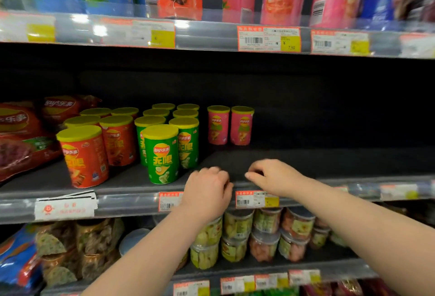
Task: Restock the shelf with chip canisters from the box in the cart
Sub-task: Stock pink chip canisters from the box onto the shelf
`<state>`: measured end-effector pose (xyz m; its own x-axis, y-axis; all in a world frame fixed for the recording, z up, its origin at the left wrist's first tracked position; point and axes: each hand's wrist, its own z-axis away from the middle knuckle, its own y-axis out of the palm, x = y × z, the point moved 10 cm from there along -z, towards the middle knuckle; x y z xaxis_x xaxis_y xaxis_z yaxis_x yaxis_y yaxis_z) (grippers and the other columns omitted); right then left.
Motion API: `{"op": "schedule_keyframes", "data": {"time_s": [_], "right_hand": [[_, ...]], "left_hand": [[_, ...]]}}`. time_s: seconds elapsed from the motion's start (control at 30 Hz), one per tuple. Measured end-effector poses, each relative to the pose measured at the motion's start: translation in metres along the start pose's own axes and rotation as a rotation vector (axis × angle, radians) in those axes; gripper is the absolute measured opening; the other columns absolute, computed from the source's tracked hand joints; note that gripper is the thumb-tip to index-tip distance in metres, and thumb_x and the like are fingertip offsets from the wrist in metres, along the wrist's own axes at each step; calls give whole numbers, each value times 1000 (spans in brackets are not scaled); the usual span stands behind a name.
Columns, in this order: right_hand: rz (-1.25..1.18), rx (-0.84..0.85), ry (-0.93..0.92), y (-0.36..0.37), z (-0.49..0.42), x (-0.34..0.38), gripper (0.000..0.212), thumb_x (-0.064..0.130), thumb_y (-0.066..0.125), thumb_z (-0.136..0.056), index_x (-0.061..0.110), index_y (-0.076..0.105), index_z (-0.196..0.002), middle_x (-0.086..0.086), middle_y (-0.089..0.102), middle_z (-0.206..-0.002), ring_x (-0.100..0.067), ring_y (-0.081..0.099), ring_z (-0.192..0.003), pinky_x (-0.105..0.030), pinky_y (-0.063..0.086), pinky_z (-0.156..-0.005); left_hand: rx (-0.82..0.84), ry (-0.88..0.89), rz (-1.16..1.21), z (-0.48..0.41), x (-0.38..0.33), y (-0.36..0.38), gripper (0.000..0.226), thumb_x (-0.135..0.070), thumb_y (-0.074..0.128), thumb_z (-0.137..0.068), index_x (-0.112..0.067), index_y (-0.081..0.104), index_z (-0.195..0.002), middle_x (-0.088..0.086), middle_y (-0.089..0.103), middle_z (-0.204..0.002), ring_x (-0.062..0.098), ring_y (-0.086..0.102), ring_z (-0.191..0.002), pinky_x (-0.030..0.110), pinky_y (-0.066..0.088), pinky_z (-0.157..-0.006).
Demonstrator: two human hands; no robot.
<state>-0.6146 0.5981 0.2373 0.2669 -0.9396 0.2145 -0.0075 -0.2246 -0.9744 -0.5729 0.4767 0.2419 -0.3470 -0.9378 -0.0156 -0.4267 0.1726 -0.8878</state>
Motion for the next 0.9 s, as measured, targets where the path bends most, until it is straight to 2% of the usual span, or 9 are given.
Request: {"op": "schedule_keyframes", "data": {"time_s": [0.17,0.27,0.37,0.47,0.6,0.73,0.9], "right_hand": [[137,-47,-36,6,37,22,39,39,43,-96,25,47,-133,1,48,-135,-22,48,-123,-38,40,-100],[168,-118,-101,12,54,32,54,38,48,-93,22,35,-143,1,40,-144,-21,40,-132,-39,36,-106],[163,-129,-125,25,67,37,63,40,50,-92,22,25,-148,-1,25,-154,-23,21,-143,-40,26,-113],[175,-94,-140,42,76,36,63,38,49,-93,25,23,-148,-2,6,-160,-26,2,-147,-44,17,-116],[219,-71,-220,61,94,35,61,38,48,-91,23,27,-146,0,17,-157,-23,11,-146,-39,19,-115],[224,36,-268,93,124,30,55,41,48,-89,24,36,-141,3,33,-148,-21,25,-139,-37,26,-110],[198,170,-314,125,164,21,52,41,47,-91,23,39,-138,1,41,-142,-23,35,-133,-38,31,-107]], "left_hand": [[-19,41,86,25,-9,-4,36,-40,50,-84,-17,63,-109,2,60,-109,27,57,-100,40,45,-83],[-37,58,72,43,-13,-4,35,-39,53,-74,-14,69,-92,5,64,-98,30,62,-93,40,51,-77],[-43,62,55,59,-14,-4,39,-41,45,-72,-12,69,-81,7,66,-92,33,63,-94,41,55,-75],[1,23,32,74,-15,4,38,-42,43,-73,-13,68,-79,6,66,-92,30,64,-85,37,51,-68],[203,-82,-41,101,-25,27,37,-41,45,-89,-14,59,-110,6,54,-118,28,51,-111,37,40,-89],[370,-185,-43,138,-43,46,38,-41,46,-91,-13,55,-115,6,51,-121,28,48,-115,38,39,-92],[513,-269,-55,192,-72,67,44,-47,46,-92,-14,52,-121,7,50,-122,29,48,-115,40,39,-92]]}}
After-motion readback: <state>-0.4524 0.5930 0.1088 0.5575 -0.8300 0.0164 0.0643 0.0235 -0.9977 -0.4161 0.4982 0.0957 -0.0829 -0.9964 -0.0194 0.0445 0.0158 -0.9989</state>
